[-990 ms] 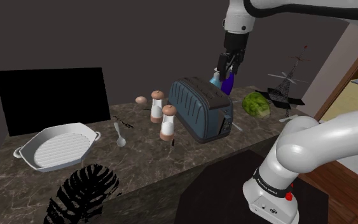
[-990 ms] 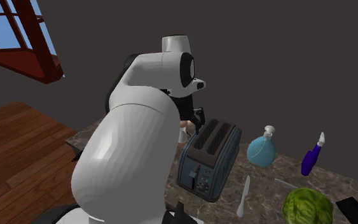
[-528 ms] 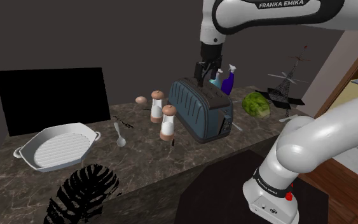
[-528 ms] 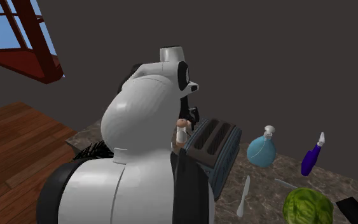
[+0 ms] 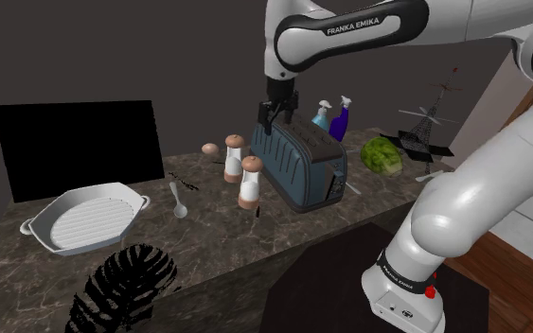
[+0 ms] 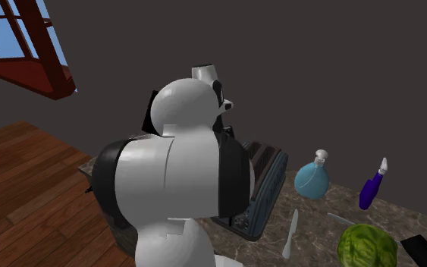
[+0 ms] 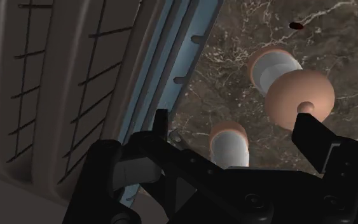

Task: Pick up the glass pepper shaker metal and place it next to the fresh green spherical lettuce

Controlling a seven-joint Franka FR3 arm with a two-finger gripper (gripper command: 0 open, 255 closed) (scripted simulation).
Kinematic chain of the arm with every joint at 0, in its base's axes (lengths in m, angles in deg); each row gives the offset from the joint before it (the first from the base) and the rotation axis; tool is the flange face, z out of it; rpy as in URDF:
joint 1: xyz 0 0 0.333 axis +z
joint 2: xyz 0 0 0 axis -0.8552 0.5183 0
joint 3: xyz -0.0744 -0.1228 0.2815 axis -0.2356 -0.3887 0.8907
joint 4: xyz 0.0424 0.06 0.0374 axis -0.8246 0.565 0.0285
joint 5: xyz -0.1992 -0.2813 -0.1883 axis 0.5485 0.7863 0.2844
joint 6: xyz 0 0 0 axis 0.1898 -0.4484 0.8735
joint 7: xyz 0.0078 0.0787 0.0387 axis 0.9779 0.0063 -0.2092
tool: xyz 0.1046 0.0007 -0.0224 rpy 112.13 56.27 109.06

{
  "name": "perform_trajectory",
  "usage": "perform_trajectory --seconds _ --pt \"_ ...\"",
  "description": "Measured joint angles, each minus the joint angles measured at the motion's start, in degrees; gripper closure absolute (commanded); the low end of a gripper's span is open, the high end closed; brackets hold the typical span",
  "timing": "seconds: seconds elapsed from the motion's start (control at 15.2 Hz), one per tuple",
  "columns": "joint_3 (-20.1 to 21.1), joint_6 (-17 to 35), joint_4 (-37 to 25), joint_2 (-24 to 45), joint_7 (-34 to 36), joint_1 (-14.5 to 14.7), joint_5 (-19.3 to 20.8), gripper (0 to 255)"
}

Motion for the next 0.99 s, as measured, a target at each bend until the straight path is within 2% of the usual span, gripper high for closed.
perform_trajectory --seconds 0.53,0.73,0.99 --pt "1.6 6.3 -11.4 17.1 4.3 0.5 3.5 0" --pt "1.8 7.2 -17.0 23.4 5.6 0.9 5.0 0" --pt "1.7 8.8 -18.9 26.8 6.2 1.0 5.9 0"
